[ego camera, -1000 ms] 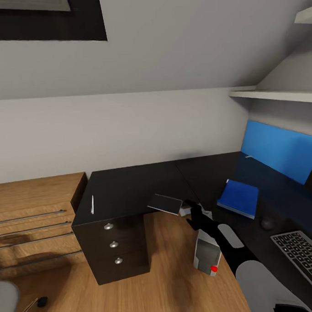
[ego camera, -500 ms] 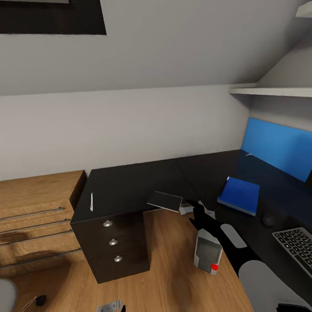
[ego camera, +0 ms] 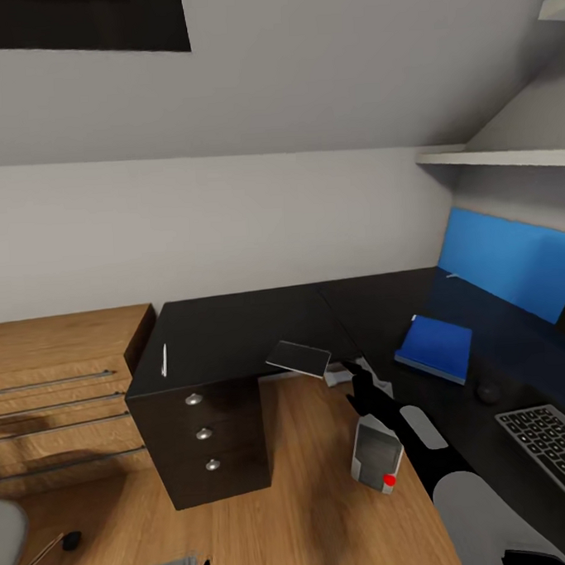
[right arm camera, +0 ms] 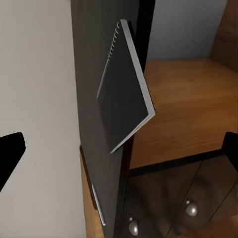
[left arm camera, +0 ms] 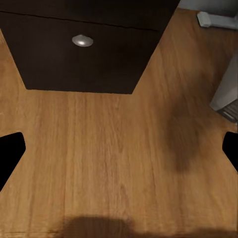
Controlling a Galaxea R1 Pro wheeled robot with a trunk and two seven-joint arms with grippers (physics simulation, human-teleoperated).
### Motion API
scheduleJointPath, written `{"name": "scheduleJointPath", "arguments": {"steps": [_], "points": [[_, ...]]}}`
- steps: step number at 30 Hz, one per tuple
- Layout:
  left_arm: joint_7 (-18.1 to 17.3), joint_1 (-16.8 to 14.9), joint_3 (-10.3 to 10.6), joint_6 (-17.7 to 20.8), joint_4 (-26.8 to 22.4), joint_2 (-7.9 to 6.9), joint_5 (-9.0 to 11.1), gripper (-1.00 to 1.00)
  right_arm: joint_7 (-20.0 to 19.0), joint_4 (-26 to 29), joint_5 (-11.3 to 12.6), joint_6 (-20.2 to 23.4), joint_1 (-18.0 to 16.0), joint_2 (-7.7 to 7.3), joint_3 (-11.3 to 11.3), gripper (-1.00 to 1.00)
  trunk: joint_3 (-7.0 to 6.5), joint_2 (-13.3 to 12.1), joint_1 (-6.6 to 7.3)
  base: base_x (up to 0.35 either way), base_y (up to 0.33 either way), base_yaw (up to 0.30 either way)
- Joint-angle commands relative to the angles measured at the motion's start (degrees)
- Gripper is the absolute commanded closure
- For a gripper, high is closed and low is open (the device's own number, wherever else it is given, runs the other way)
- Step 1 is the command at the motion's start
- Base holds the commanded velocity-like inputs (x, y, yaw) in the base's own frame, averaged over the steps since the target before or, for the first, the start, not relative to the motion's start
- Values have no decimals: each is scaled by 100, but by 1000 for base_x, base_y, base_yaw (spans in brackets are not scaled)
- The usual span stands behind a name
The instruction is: In the bedroom, organize the workspace by keeping the computer under the desk, ensuring the monitor is on the desk, placing the keyboard on the desk next to the monitor, placing the mouse on the desk next to the keyboard, moving the folder from the swivel chair onto the desk next to the mouse, stacking the notebook on top of the folder with the pen on top of the notebook, and positioning the swivel chair next to the desk.
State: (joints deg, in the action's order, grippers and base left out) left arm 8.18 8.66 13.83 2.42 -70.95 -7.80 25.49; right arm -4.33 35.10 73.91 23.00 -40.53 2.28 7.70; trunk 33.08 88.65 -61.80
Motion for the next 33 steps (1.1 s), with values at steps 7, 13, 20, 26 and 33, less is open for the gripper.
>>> {"name": "scheduleJointPath", "arguments": {"steps": [7, 13, 20, 26, 33], "points": [[43, 194, 4, 450, -289, -138, 528, -100, -6, 10, -74, 9, -6, 9, 26, -100, 131, 285, -155, 0, 0, 0], [46, 218, 23, 526, -286, -134, 629, -100, -6, 7, -178, 9, -2, 9, 27, -100, 238, 526, -286, 0, 0, 0], [51, 224, 51, 547, 10, -110, 645, -100, -125, 0, -214, 12, -4, 20, 22, -100, 364, 806, -440, 0, 0, 0], [59, 224, 57, 567, 64, -93, 649, -100, -156, -5, -299, 12, -5, 35, 16, -100, 472, 1047, -572, 0, 0, 0], [58, 224, 52, 555, 123, -76, 650, -100, -152, -10, -421, 12, -4, 43, 4, -100, 472, 1047, -572, 0, 0, 0]]}}
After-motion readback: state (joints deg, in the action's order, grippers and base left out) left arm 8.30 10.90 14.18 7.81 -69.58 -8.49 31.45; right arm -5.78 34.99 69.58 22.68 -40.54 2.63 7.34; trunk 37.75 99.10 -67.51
